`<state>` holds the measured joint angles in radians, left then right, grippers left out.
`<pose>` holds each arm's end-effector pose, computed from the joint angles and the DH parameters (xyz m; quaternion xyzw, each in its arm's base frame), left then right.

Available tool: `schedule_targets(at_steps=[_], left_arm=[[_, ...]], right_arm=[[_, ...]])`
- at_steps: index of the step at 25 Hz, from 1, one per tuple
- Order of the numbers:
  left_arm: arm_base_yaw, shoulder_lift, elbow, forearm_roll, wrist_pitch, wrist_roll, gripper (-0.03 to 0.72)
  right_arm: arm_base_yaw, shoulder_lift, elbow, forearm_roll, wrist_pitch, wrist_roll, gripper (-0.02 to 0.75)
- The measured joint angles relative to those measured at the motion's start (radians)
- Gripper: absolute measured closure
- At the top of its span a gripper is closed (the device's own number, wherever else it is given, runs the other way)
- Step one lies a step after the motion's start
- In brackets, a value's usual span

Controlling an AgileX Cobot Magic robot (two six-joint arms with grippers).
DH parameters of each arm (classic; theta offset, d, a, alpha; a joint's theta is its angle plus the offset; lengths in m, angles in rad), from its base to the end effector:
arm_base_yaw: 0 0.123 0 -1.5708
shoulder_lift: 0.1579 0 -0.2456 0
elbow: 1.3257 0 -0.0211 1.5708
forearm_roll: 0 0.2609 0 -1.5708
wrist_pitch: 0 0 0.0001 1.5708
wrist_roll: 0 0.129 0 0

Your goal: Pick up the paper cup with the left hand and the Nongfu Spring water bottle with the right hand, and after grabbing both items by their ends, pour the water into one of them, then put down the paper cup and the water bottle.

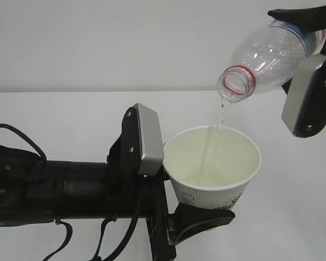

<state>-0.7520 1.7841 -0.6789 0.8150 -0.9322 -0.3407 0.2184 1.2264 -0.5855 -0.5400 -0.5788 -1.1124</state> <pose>0.2004 -0.2906 0.1127 0.5191 0.5827 -0.3864 0.4916 0.2959 0.1028 0.2397 -0.6202 0.3686 -0.3505 0.5971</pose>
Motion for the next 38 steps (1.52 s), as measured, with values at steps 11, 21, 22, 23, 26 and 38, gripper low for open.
schedule_targets(at_steps=[11, 21, 22, 23, 26, 38], left_arm=[[0.0, 0.0, 0.0, 0.0, 0.002, 0.0, 0.163], [0.0, 0.004, 0.0, 0.0, 0.002, 0.0, 0.163], [0.0, 0.004, 0.0, 0.0, 0.002, 0.0, 0.163], [0.0, 0.004, 0.0, 0.0, 0.002, 0.0, 0.163], [0.0, 0.004, 0.0, 0.0, 0.002, 0.0, 0.163], [0.0, 0.004, 0.0, 0.0, 0.004, 0.0, 0.163]], right_arm=[[0.0, 0.0, 0.0, 0.0, 0.0, -0.002, 0.234], [0.0, 0.0, 0.0, 0.0, -0.002, -0.011, 0.234], [0.0, 0.0, 0.0, 0.0, -0.002, -0.012, 0.234], [0.0, 0.0, 0.0, 0.0, -0.002, -0.012, 0.234], [0.0, 0.0, 0.0, 0.0, -0.002, -0.013, 0.234], [0.0, 0.0, 0.0, 0.0, -0.004, -0.023, 0.234]])
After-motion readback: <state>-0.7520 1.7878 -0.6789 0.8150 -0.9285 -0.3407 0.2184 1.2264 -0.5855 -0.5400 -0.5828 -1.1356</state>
